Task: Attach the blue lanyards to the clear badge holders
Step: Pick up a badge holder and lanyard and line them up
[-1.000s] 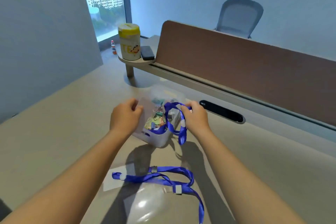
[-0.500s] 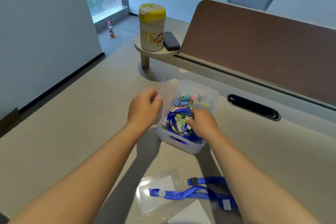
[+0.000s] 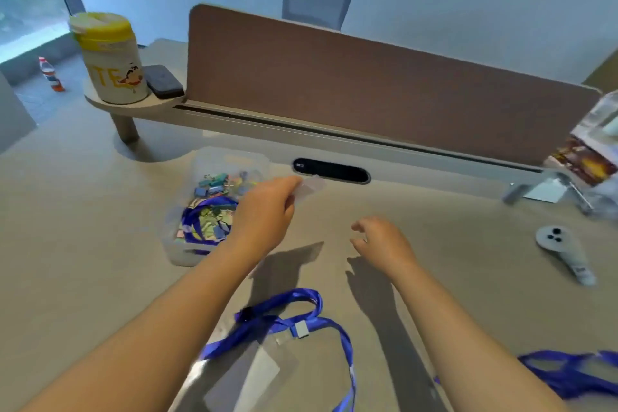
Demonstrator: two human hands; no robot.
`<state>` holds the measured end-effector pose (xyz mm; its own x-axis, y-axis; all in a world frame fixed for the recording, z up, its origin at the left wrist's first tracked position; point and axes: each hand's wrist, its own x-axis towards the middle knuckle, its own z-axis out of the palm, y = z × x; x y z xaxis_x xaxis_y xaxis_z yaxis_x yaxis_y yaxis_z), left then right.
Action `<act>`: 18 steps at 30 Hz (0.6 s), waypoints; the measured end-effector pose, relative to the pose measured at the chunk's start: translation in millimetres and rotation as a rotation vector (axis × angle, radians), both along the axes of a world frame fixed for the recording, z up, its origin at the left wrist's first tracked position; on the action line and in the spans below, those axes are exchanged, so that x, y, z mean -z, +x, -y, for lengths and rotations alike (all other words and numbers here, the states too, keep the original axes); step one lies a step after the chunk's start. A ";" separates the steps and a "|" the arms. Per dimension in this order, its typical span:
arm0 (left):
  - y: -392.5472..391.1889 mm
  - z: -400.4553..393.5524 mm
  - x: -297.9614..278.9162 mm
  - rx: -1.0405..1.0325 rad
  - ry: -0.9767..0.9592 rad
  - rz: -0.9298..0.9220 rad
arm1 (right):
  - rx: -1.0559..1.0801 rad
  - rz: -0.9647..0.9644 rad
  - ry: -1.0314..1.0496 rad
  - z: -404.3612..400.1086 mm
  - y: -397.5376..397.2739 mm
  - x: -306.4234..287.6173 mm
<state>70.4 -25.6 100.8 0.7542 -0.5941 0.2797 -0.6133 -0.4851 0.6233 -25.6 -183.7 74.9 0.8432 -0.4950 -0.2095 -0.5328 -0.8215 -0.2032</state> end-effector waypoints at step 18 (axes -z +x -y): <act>-185.8 131.2 59.4 0.069 0.178 -0.051 | 0.082 -0.160 0.202 116.5 -197.2 73.1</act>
<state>-115.3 -156.8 41.4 0.7202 -0.6819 0.1281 -0.6189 -0.5479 0.5628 -222.8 -300.2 1.8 0.7502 -0.4948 -0.4387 -0.6344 -0.7257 -0.2662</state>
